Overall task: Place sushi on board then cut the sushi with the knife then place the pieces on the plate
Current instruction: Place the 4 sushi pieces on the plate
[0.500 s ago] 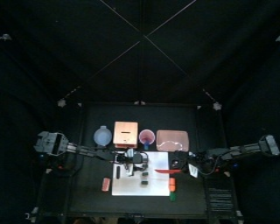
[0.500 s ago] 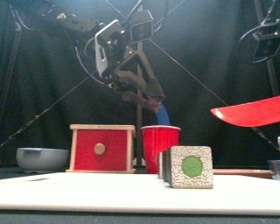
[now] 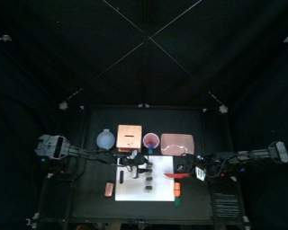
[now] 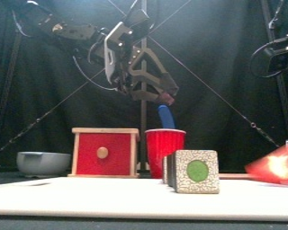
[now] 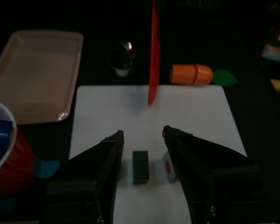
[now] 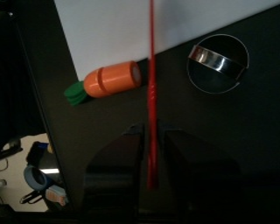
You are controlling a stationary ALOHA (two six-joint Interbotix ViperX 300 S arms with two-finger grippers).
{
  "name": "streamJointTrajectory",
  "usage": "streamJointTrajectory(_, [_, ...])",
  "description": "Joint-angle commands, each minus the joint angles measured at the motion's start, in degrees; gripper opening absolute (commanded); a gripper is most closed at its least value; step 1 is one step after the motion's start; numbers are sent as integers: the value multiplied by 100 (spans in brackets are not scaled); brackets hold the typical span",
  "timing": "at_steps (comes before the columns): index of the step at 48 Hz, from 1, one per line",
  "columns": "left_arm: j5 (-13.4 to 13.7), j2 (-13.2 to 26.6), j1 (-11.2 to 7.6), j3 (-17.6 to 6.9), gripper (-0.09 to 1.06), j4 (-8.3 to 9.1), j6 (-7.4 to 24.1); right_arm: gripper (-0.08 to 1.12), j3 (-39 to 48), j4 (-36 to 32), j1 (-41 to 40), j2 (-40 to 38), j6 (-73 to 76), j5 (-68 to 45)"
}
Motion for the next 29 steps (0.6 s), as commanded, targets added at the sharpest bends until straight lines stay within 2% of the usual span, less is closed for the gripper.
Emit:
streamJointTrajectory(1, [-826, -211, 26, 132, 79, 9, 9, 68, -70, -35, -105, 18, -18, 105])
streamJointTrajectory(6, [-1301, -246, 18, 334, 79, -26, -26, 71, -132, -88, -158, 9, -18, 264])
streamJointTrajectory(10, [-1477, -281, 18, 439, 79, -88, -26, 71, -272, -211, -202, 0, -26, 369])
streamJointTrajectory(19, [-1521, -352, 18, 545, 79, -149, 9, 71, -668, -940, -290, 79, -35, 97])
streamJointTrajectory(29, [-1503, -369, 88, 721, 79, -167, -9, 72, -967, -1687, -378, 668, -35, -1195])
